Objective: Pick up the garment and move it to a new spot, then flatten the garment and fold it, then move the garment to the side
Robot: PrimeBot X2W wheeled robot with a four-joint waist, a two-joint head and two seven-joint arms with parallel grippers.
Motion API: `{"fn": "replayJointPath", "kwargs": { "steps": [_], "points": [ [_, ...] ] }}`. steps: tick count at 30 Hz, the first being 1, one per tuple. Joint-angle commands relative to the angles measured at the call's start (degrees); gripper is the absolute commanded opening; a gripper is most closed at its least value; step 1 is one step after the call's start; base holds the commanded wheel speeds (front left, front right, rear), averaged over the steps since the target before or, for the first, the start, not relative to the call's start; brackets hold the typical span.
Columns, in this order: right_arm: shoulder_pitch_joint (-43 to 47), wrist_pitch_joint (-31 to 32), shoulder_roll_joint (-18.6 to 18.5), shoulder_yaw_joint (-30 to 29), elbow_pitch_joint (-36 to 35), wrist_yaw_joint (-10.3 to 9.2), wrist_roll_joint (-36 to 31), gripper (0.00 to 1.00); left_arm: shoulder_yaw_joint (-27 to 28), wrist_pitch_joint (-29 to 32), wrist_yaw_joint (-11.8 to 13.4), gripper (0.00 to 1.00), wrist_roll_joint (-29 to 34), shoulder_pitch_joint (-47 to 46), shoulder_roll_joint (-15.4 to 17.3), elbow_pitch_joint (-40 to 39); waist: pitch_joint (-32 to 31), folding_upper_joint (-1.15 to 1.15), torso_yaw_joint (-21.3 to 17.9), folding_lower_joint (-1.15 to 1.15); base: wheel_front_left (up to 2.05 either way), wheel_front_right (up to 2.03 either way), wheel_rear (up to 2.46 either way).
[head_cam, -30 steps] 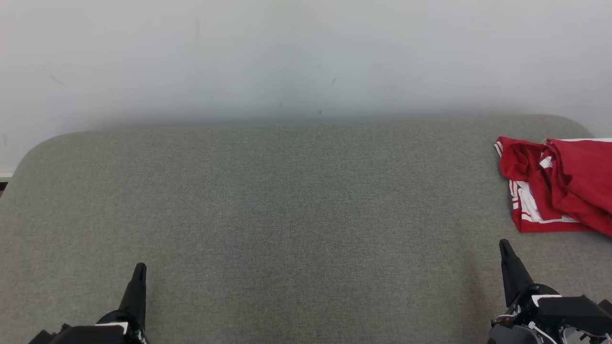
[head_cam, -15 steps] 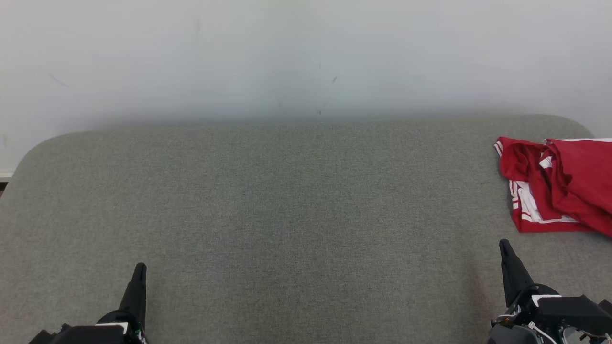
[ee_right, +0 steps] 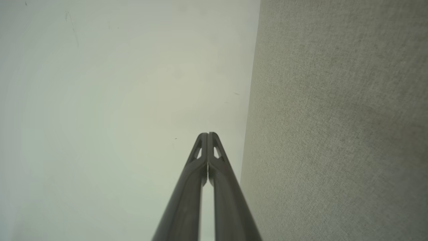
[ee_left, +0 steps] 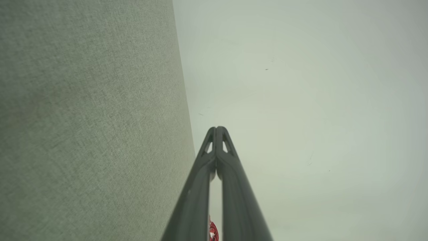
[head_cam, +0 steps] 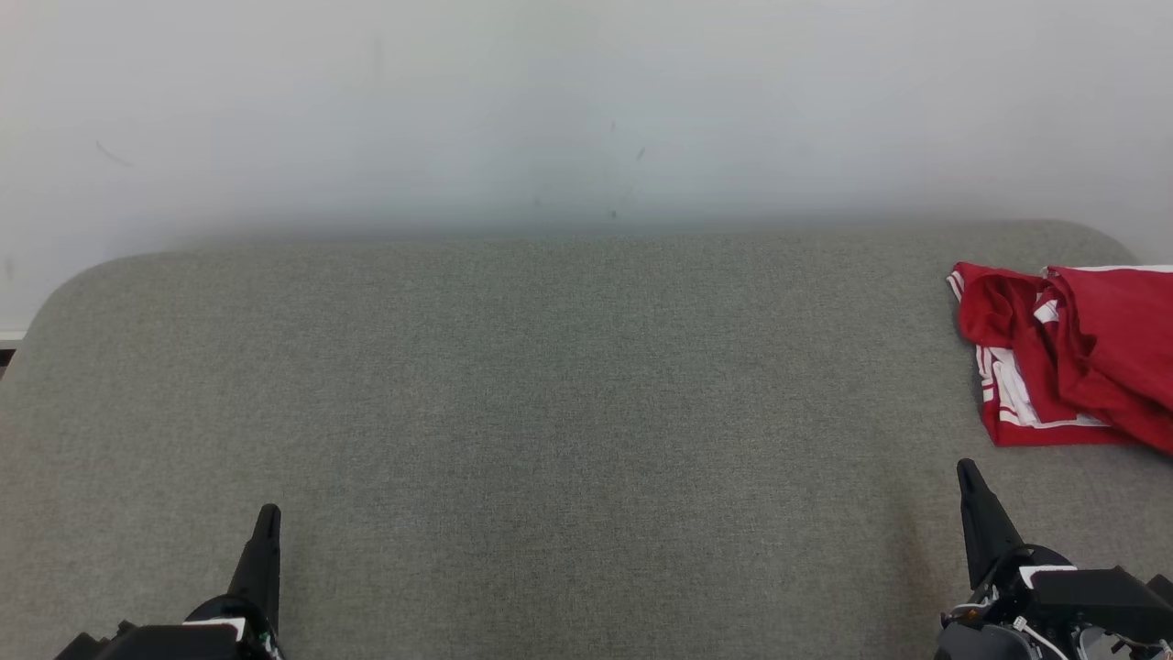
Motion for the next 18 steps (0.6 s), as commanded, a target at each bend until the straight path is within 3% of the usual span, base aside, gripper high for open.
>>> {"fn": "replayJointPath", "kwargs": {
  "steps": [1, 18],
  "points": [
    [-0.5, 0.1, 0.1, -0.1, 0.1, -0.12, -0.1, 0.0, 0.2, 0.0, -0.2, 0.0, -0.3, -0.6, 0.0, 0.1, 0.0, 0.0, 0.0, 0.0, 0.0, 0.0, 0.0],
    [-0.5, 0.2, 0.1, -0.2, 0.1, -0.12, -0.3, 0.0, 0.2, 0.0, -0.2, 0.0, -0.3, -0.6, 0.0, 0.1, 0.0, 0.0, 0.0, 0.0, 0.0, 0.0, 0.0]
  ]
}}
